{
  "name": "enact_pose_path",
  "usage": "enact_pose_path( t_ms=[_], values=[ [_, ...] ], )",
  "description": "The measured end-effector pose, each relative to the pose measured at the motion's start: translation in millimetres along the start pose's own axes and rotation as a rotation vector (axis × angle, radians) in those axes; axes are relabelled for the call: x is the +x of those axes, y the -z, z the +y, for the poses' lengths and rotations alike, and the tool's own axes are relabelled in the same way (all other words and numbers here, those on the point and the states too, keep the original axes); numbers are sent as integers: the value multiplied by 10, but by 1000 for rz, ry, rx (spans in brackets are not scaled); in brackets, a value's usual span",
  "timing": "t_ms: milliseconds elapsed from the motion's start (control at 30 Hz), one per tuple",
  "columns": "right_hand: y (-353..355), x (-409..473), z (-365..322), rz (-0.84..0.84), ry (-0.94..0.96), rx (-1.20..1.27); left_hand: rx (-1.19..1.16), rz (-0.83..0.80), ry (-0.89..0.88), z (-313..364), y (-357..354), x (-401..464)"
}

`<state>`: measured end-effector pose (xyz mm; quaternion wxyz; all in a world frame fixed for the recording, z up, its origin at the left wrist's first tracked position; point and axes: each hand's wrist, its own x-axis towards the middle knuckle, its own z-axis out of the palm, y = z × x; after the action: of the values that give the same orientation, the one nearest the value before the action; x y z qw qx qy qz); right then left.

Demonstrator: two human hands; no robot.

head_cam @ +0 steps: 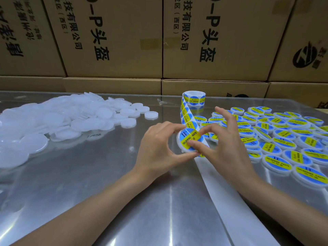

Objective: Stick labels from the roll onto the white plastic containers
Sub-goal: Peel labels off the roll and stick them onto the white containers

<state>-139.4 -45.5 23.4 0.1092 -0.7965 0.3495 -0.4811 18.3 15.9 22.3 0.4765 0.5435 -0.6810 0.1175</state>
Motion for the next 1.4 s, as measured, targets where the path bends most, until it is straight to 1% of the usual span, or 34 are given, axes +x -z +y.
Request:
enact_pose_path(
  t_ms=[67,133,233,333,433,533,667,733,800,900,967,1033,1100,1167,1333,1400],
  values=[
    [61,54,25,-56,-112,-21,52,-21,-45,7,1,-8],
    [125,90,56,-115,-231,3,52,-24,-60,32,-10,-11],
    [87,83,105,-221,-216,122,16,-25,-56,40,-4,-6],
    [5,46,84,-323,-198,382,-24,-23,-48,33,16,-2],
    [-15,42,24,-309,-200,492,-36,-38,-55,43,8,-2],
    [-32,40,-11,-288,-280,584,-48,-90,-71,62,-12,-16],
    [-31,-2,-9,-233,-328,581,-22,-295,-130,99,-47,-22],
    [-31,-15,-3,-215,-362,586,-27,-347,-148,117,-66,-22],
    [-36,-10,-1,-208,-415,613,-35,-326,-173,141,-67,-22],
    [-53,-1,-1,-227,-497,669,-10,-236,-215,170,-62,-20],
    [-61,11,5,-252,-581,788,29,-189,-265,175,-55,-15],
    [-54,30,18,-284,-677,883,82,-182,-351,179,-41,-8],
    [-35,49,27,-320,-763,839,143,-203,-468,170,-31,-6],
    [-20,58,32,-355,-766,741,183,-212,-566,131,-21,-8],
    [-13,57,9,-353,-710,626,287,-172,-655,18,9,22],
    [-16,64,9,-328,-737,618,361,-145,-636,-10,-10,32]
  ],
)
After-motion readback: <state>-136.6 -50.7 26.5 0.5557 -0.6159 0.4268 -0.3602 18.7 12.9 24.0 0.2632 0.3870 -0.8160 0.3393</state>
